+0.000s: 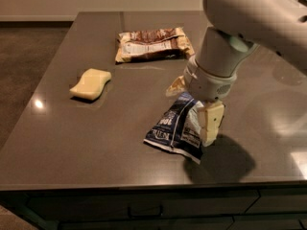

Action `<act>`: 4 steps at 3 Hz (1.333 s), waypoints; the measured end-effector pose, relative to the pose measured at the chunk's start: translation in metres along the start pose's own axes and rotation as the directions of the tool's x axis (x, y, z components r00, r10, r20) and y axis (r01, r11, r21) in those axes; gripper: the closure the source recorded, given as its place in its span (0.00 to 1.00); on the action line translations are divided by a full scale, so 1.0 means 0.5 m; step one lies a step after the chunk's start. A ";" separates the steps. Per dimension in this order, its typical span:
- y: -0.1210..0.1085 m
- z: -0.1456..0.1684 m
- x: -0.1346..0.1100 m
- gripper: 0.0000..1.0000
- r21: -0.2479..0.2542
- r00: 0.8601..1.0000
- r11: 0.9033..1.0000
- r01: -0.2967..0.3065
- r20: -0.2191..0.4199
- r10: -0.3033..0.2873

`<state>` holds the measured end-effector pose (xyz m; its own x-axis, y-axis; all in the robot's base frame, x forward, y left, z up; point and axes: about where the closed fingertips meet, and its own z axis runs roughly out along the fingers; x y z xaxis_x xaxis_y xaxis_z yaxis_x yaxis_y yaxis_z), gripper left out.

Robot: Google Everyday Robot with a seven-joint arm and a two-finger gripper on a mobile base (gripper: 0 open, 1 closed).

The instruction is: Pick blue chip bag

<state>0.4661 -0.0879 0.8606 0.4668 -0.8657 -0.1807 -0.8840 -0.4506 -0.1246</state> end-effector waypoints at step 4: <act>-0.056 -0.104 -0.020 1.00 0.080 1.000 0.997 -0.011 -0.020 0.013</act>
Offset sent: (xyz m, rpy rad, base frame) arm 0.0083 0.0065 0.0069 -0.0984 -0.0318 0.0225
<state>0.4845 -0.0778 0.9164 0.4549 -0.8755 -0.1630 -0.8842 -0.4222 -0.2000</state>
